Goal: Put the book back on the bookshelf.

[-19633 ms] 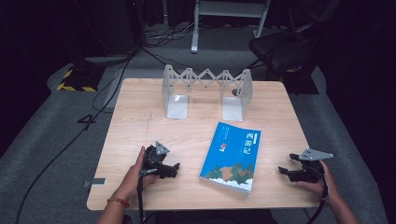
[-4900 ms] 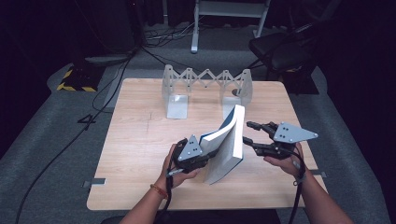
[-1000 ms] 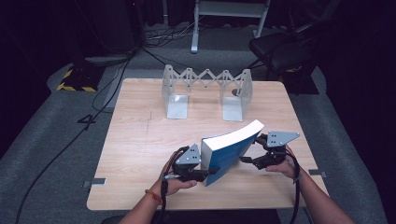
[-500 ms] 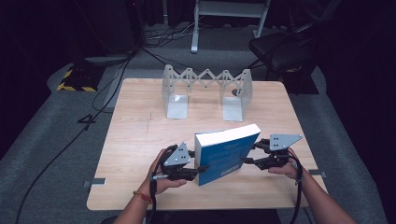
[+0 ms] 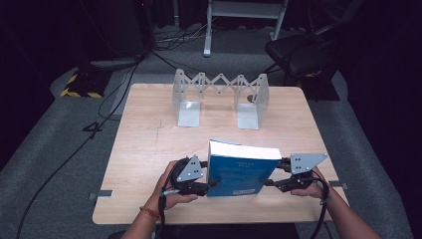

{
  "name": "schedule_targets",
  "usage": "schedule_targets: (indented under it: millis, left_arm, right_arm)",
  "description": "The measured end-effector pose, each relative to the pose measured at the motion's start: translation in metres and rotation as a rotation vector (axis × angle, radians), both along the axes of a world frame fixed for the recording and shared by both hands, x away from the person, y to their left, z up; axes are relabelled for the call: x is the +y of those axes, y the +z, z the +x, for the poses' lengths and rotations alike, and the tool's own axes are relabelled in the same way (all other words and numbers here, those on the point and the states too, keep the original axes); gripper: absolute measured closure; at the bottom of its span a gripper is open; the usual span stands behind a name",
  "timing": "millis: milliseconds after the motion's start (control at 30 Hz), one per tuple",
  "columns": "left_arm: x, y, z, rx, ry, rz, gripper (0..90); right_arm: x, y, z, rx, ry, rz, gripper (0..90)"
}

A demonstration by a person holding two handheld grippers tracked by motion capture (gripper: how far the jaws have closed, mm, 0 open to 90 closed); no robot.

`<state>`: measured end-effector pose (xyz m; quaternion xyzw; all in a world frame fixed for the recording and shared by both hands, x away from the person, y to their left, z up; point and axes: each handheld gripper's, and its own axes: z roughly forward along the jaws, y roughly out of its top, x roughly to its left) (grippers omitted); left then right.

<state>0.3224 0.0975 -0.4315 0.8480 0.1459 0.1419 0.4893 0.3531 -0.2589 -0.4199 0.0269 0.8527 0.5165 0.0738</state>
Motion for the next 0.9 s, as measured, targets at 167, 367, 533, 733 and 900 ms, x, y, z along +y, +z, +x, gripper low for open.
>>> schedule_targets:
  millis: [167,367,533,733,900]
  left_arm:
    - [-0.001,0.000,-0.001,0.001,-0.002,-0.003,42.4]
    - [-0.001,0.000,0.000,0.004,0.002,-0.009,42.3]
    - [-0.006,-0.001,0.002,0.000,0.040,-0.018,40.9]
    - [-0.016,-0.001,0.015,0.004,0.062,-0.036,34.0]
    - [-0.022,0.000,0.018,-0.010,0.077,-0.028,31.5]
  right_arm:
    - [0.000,0.032,-0.004,-0.011,-0.004,0.098,53.2]
    - [0.001,0.072,-0.003,-0.040,0.012,0.088,53.2]
    - [0.007,0.089,-0.001,-0.031,-0.007,-0.004,54.1]
    - [0.012,0.101,-0.008,-0.025,-0.009,-0.096,57.1]
    - [0.024,0.115,-0.009,-0.031,-0.032,-0.229,56.4]
